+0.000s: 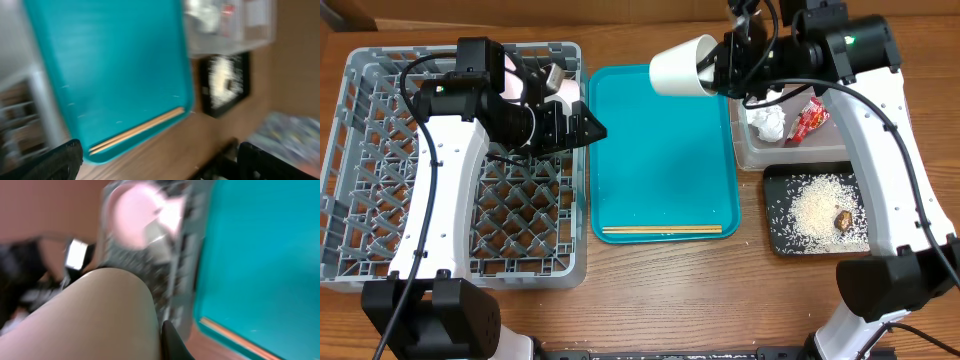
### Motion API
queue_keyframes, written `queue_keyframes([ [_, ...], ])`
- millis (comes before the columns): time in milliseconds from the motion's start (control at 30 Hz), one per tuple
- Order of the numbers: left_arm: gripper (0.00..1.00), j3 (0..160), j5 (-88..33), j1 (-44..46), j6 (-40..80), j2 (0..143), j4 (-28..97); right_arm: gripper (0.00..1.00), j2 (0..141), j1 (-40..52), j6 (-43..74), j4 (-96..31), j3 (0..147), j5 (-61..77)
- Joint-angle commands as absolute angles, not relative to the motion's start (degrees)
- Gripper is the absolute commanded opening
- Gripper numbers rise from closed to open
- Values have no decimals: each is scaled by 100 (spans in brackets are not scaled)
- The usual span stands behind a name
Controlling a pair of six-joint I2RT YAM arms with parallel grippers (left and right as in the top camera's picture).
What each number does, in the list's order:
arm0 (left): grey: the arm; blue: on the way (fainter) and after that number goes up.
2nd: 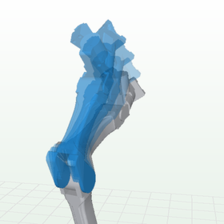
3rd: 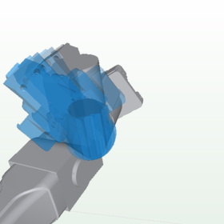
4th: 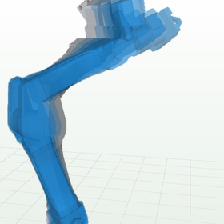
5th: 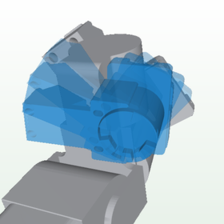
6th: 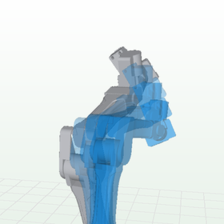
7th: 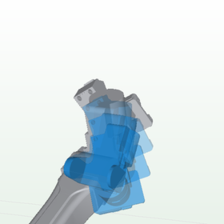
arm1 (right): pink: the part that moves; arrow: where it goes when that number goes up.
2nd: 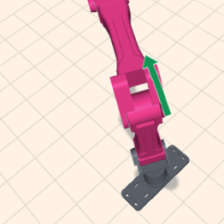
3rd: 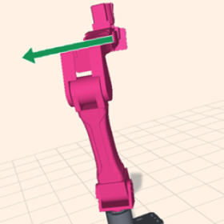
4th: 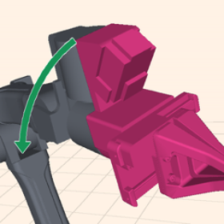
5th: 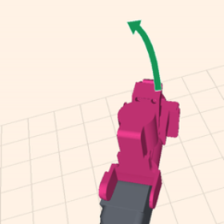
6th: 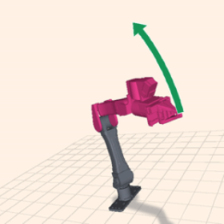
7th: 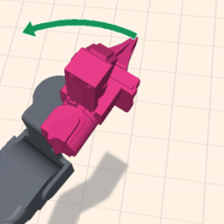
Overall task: Sort waste into correct bins and load items into the dishwasher
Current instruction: 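Carry the paper cup toward the left gripper above the dish rack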
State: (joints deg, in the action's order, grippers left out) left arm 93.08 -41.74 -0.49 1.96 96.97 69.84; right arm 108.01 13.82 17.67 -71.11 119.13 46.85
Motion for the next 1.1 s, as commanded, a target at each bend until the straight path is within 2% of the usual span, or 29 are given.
queue_keyframes([
  [0,100,9424,-5822,-113,-701,9723,7004,4,10965,1380,663,-6812,11010,6947],
  [100,100,9424,-6622,-172,-1000,9723,7004,4,10965,1334,443,-6202,10173,7754],
  [233,100,9424,-7210,-211,-1031,9723,7022,4,10965,1332,447,-5463,9443,8178],
  [500,100,9424,-8635,-189,-1074,9723,6982,4,10965,1551,1059,-4729,9386,8197],
  [933,100,9424,-7756,-169,-766,9723,7067,4,10960,1942,3345,-2506,9386,8189],
  [1067,100,9424,-7907,-169,-766,9723,7019,4,10962,2185,3603,-2364,9386,7773],
])
